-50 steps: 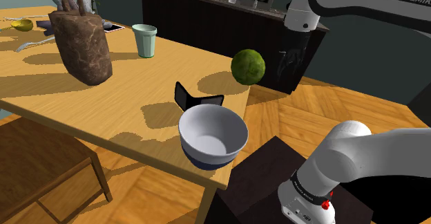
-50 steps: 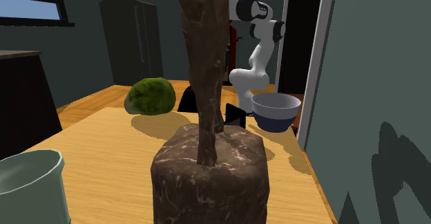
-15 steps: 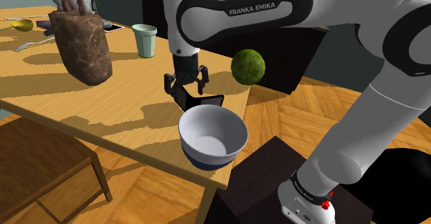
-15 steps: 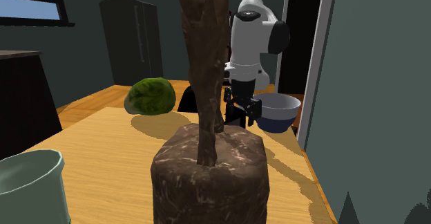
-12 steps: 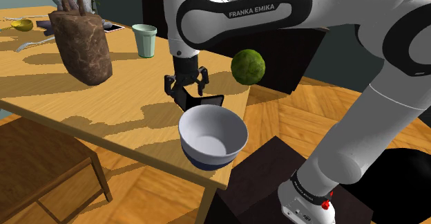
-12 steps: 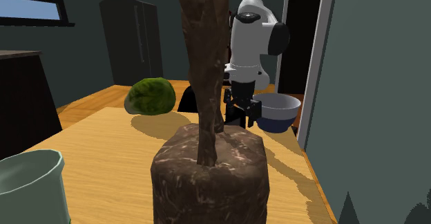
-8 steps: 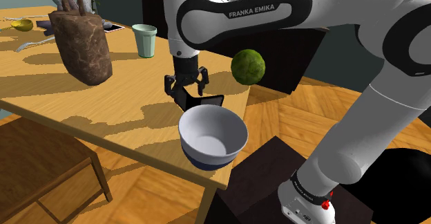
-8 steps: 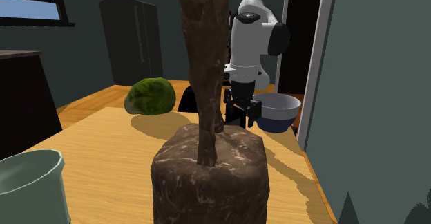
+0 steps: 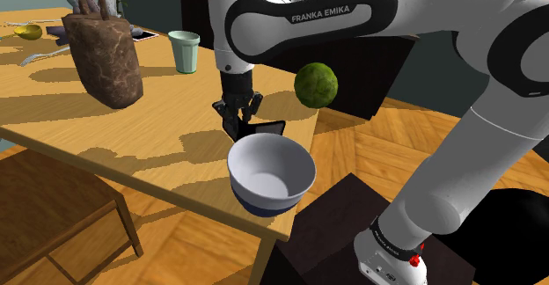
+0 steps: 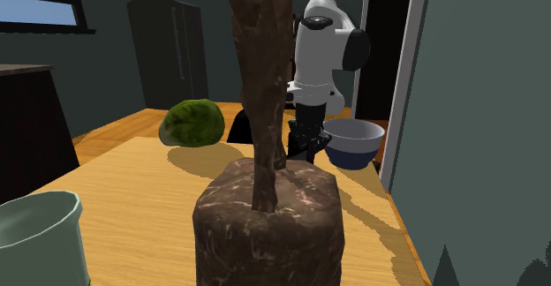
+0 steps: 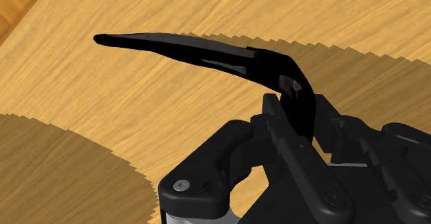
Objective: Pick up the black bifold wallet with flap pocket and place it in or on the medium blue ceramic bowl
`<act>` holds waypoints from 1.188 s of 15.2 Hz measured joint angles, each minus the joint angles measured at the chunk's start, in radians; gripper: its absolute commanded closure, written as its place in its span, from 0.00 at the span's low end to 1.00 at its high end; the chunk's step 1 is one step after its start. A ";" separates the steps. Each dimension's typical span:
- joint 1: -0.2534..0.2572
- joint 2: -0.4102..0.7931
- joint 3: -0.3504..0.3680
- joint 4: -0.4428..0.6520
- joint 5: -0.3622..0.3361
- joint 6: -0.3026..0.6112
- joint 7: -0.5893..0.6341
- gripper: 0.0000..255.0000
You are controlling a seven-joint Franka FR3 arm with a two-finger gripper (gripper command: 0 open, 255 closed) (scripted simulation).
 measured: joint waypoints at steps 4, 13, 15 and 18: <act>-0.001 -0.006 -0.001 0.009 0.002 -0.014 -0.002 1.00; -0.001 -0.019 -0.002 0.117 0.008 -0.134 -0.009 1.00; -0.001 -0.019 -0.002 0.141 0.008 -0.158 -0.009 1.00; -0.002 -0.015 -0.002 0.184 0.006 -0.197 -0.010 1.00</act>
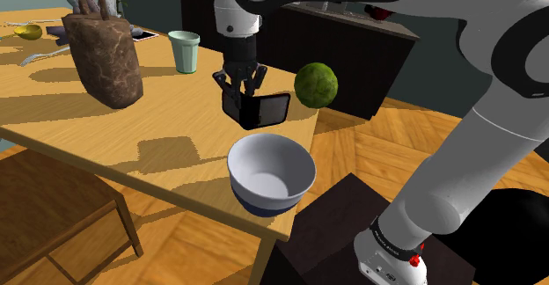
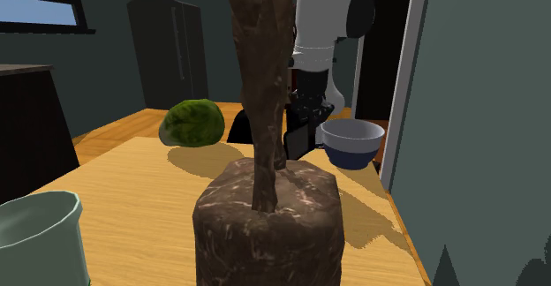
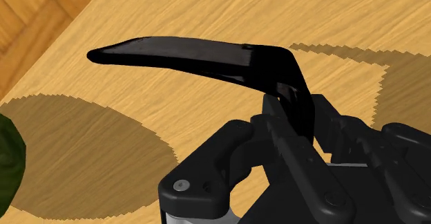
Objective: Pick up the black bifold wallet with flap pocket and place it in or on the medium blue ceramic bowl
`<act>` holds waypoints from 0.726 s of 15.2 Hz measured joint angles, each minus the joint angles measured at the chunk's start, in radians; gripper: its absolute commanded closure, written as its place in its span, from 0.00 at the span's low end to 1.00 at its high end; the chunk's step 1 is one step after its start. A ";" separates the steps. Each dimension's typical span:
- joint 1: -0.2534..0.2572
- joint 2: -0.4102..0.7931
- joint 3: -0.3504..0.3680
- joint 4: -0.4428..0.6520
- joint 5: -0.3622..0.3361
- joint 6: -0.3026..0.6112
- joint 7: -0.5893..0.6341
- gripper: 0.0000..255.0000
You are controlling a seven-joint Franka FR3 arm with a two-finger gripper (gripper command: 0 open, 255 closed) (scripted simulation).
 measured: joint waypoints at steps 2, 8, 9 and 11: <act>0.001 0.002 0.001 0.031 0.000 -0.029 0.002 1.00; 0.002 0.010 0.002 0.121 -0.004 -0.112 0.002 1.00; 0.002 0.015 0.002 0.137 -0.006 -0.124 0.002 1.00; 0.003 0.019 0.004 0.172 -0.007 -0.155 0.003 1.00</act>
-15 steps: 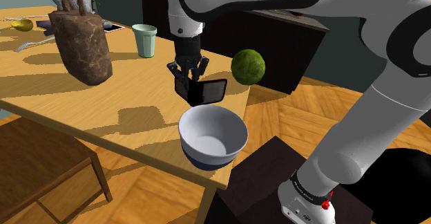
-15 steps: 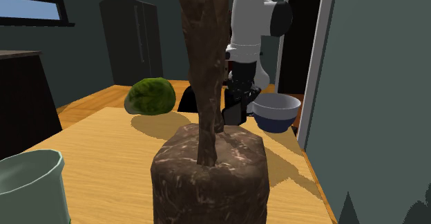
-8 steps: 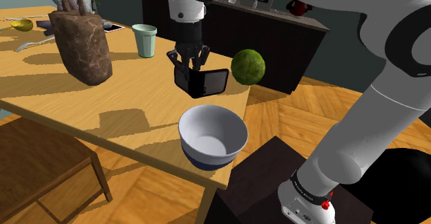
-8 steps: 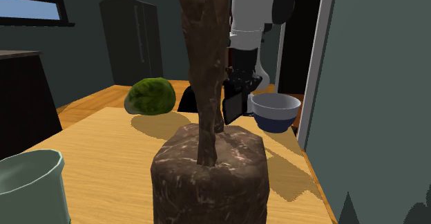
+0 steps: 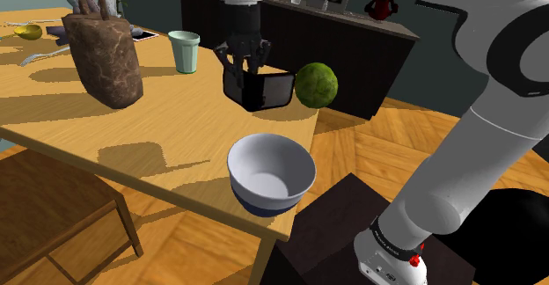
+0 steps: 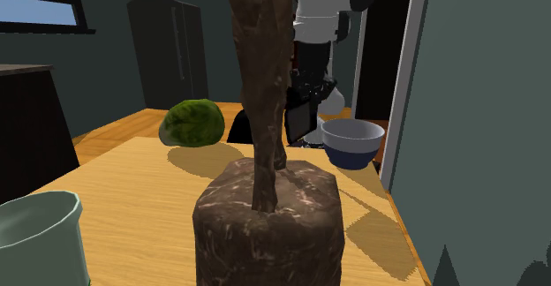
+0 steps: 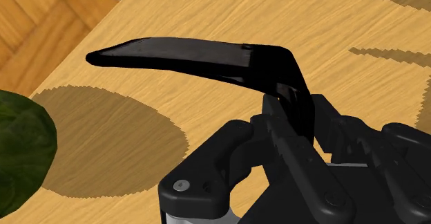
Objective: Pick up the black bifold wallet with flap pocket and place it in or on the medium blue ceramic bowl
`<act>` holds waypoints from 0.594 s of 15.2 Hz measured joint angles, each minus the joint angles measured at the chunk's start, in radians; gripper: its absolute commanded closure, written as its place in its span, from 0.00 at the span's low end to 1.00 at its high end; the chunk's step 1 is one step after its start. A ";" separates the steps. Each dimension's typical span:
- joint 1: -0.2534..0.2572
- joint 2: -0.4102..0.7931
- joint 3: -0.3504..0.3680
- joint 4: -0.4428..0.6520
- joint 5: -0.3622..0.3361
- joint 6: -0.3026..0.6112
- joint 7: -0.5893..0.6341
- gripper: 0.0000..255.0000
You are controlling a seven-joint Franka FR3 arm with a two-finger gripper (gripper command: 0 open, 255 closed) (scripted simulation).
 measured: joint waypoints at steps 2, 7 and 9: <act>0.001 0.010 0.001 0.037 -0.005 -0.028 0.001 1.00; 0.006 0.034 0.005 0.133 -0.014 -0.103 0.007 1.00; 0.010 0.045 0.008 0.173 -0.018 -0.132 0.012 1.00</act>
